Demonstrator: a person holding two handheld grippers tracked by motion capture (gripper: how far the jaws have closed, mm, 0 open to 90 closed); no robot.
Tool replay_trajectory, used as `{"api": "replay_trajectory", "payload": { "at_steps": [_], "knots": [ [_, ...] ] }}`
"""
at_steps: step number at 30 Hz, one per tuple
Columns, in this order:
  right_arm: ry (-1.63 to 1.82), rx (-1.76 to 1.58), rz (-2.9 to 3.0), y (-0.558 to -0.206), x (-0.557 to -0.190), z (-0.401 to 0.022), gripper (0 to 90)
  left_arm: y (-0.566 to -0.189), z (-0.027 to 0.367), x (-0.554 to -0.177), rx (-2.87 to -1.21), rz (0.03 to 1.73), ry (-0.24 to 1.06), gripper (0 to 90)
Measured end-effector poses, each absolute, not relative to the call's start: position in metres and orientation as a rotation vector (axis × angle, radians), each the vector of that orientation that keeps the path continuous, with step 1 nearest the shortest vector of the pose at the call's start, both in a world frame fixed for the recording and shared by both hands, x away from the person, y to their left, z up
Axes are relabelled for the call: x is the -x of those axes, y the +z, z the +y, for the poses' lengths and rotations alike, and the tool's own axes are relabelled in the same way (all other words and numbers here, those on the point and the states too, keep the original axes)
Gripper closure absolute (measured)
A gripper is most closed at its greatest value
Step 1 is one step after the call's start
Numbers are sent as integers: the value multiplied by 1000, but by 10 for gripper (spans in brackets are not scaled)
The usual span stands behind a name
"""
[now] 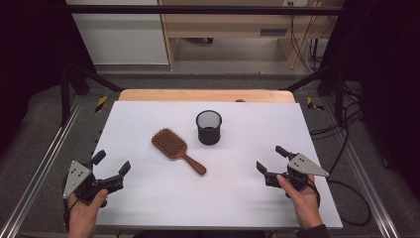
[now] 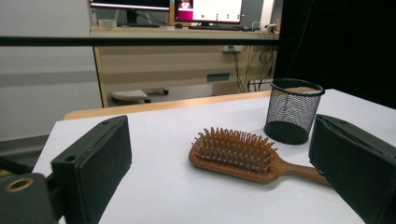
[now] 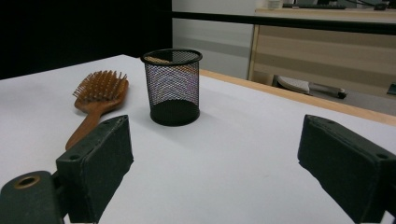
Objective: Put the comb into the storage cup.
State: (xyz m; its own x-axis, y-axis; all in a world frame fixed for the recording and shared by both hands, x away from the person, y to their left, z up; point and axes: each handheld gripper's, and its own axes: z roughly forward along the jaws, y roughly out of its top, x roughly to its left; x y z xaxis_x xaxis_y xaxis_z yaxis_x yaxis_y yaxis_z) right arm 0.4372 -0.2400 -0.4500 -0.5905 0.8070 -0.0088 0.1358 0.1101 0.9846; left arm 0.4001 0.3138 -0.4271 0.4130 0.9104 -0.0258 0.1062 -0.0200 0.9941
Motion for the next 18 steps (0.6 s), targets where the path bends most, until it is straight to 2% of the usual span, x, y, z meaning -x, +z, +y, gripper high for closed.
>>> {"api": "replay_trajectory", "payload": {
  "at_steps": [8, 18],
  "knots": [
    [1506, -935, 1825, -451, -437, -240, 98, -429, 311, -402, -1487, 975, 819, 73],
    [1482, -954, 1854, -453, -436, -237, 93, -432, 306, -407, -1573, 976, 790, 137]
  ]
}}
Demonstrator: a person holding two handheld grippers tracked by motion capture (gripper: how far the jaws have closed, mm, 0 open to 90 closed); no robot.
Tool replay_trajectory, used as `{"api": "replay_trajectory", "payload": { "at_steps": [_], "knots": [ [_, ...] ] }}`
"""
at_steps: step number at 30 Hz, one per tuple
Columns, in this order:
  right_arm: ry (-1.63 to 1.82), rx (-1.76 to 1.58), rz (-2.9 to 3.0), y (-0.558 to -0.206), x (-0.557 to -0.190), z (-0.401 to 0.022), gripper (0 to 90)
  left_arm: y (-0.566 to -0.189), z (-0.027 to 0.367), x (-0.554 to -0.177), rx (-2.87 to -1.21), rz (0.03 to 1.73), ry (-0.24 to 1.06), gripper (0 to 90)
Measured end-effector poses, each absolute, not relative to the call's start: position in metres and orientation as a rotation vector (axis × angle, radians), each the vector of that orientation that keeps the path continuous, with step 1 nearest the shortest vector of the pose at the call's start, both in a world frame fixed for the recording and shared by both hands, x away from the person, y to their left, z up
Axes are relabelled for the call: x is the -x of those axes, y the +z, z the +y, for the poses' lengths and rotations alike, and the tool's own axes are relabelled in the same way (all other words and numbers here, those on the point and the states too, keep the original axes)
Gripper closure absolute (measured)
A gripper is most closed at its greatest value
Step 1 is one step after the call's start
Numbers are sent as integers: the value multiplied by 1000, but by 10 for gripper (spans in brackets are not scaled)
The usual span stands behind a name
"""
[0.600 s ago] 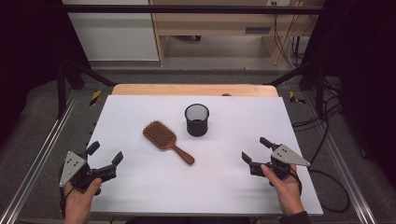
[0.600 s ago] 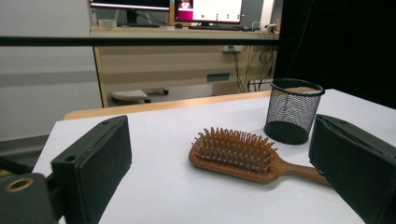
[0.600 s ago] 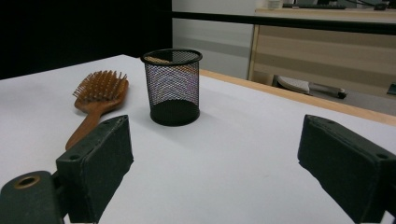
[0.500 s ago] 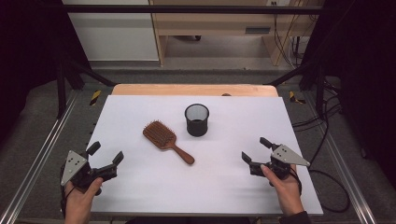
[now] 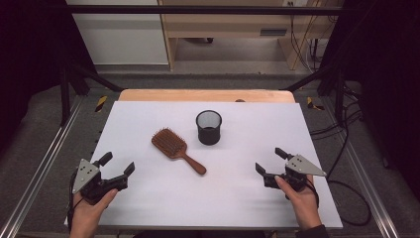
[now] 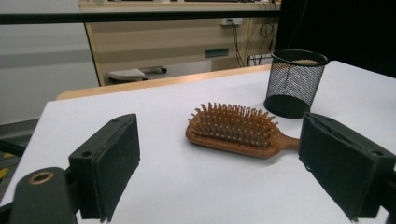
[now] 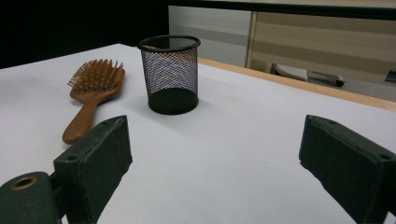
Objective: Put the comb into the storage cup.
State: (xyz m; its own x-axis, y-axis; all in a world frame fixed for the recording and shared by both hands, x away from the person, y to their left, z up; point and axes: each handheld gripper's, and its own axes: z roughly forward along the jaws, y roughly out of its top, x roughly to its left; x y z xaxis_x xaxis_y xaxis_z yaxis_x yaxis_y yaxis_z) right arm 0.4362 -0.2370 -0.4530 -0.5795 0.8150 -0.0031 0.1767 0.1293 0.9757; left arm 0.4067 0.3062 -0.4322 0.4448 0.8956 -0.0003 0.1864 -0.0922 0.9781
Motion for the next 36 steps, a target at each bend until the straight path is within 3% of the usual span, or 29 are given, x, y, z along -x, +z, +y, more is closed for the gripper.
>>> {"api": "replay_trajectory", "payload": {
  "at_steps": [14, 18, 20, 36],
  "knots": [
    [1508, -964, 1841, -452, -437, -237, 91, -409, 301, -441, -1610, 970, 796, 303],
    [1508, -964, 1842, -452, -437, -237, 91, -403, 297, -459, -1655, 952, 762, 415],
    [1508, -964, 1842, -452, -437, -236, 91, -399, 295, -468, -1685, 932, 772, 536],
    [1514, -968, 1840, -453, -438, -232, 97, -401, 282, -526, -1720, 1011, 618, 857]
  ]
}}
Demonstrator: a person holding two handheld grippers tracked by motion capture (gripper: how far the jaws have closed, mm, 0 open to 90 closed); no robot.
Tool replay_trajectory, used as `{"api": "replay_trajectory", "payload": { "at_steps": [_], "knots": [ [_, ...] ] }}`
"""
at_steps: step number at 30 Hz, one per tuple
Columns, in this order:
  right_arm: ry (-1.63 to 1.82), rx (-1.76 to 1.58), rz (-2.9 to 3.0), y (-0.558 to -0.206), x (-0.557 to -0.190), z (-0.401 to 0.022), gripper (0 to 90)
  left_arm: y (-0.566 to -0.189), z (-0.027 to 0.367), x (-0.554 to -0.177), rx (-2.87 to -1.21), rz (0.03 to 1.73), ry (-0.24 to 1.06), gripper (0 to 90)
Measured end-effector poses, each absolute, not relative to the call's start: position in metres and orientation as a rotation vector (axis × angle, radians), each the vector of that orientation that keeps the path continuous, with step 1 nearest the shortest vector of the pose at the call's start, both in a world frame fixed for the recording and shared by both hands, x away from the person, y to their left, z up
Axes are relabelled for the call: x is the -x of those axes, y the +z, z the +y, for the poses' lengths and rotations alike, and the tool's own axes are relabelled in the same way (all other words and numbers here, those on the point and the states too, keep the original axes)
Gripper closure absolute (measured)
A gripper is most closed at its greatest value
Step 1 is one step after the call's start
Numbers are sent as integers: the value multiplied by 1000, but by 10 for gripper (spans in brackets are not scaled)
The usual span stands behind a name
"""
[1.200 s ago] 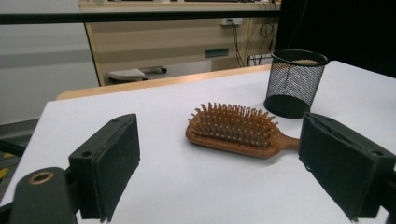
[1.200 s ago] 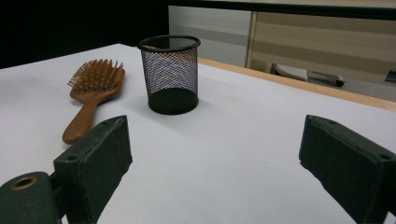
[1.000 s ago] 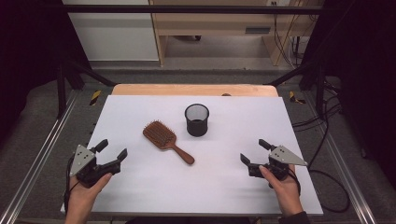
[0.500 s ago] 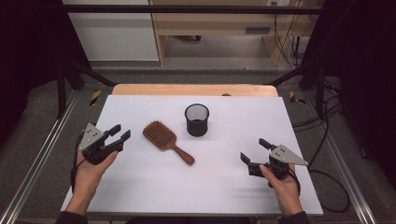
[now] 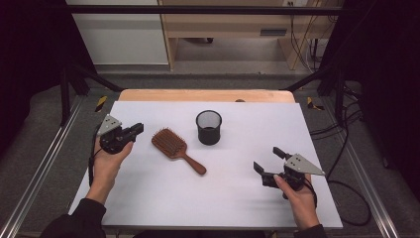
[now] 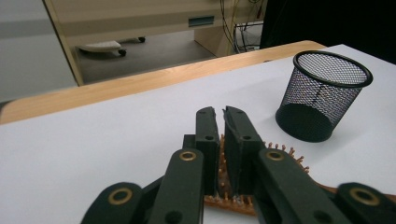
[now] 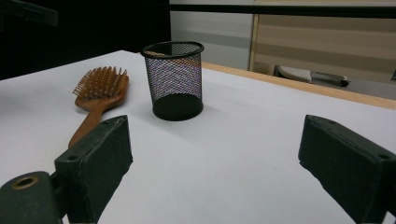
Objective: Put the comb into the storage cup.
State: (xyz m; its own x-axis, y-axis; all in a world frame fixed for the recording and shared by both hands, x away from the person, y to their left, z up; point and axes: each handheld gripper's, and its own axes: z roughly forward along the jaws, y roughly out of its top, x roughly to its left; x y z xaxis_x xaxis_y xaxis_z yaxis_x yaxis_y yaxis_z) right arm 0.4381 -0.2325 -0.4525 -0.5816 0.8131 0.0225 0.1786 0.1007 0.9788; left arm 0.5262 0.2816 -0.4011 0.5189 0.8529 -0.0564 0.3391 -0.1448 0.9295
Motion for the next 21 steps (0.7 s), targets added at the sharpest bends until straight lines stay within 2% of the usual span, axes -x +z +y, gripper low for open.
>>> {"api": "replay_trajectory", "payload": {
  "at_steps": [3, 21],
  "knots": [
    [1521, -975, 1837, -453, -437, -232, 97, -406, 277, -533, -1734, 1019, 593, 900],
    [1535, -966, 1850, -453, -436, -230, 102, -436, 250, -581, -1887, 1034, 592, 900]
  ]
}}
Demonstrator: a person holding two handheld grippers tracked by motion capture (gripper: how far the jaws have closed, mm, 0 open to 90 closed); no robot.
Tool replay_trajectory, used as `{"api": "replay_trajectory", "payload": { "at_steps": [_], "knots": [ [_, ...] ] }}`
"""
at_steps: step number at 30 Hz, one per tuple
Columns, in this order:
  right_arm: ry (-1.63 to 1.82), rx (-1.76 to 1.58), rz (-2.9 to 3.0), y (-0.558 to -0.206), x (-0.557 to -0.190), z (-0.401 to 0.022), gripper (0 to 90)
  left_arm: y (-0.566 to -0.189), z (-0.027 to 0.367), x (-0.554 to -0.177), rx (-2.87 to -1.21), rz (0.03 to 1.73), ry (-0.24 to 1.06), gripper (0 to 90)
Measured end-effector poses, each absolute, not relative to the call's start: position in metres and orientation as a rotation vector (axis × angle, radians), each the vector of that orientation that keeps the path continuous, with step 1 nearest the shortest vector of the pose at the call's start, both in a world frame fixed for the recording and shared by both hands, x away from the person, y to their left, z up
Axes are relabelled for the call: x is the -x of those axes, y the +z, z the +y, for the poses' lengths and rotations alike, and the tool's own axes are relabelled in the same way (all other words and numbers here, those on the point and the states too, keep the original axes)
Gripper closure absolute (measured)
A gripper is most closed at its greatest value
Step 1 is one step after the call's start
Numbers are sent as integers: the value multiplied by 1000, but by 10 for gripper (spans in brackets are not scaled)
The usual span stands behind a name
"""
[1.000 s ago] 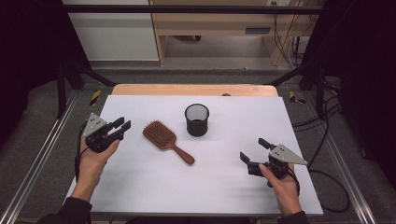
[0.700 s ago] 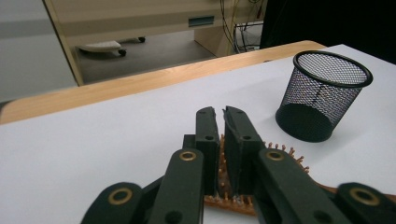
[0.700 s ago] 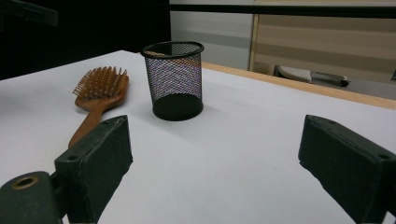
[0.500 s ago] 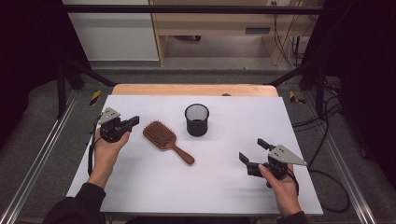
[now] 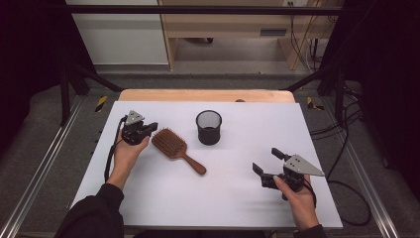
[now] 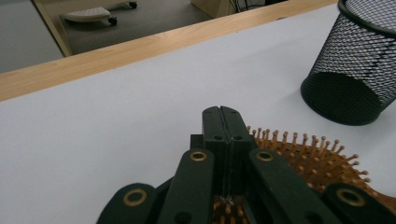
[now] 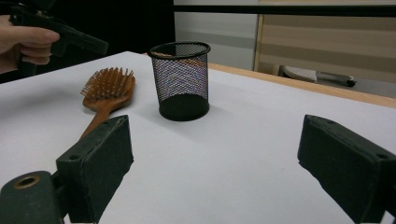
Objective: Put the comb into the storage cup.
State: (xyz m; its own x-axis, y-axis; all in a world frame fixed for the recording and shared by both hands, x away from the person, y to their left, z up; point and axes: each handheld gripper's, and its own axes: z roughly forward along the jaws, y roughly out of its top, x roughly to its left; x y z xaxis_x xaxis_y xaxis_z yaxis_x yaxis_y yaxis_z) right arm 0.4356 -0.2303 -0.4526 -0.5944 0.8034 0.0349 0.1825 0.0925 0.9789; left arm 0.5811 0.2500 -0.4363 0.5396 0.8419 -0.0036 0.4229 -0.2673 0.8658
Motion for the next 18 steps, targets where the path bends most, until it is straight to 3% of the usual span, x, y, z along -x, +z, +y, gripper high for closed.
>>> {"api": "replay_trajectory", "payload": {
  "at_steps": [18],
  "knots": [
    [1545, -960, 1860, -453, -435, -229, 103, -455, 246, -597, -1963, 1082, 589, 900]
  ]
}}
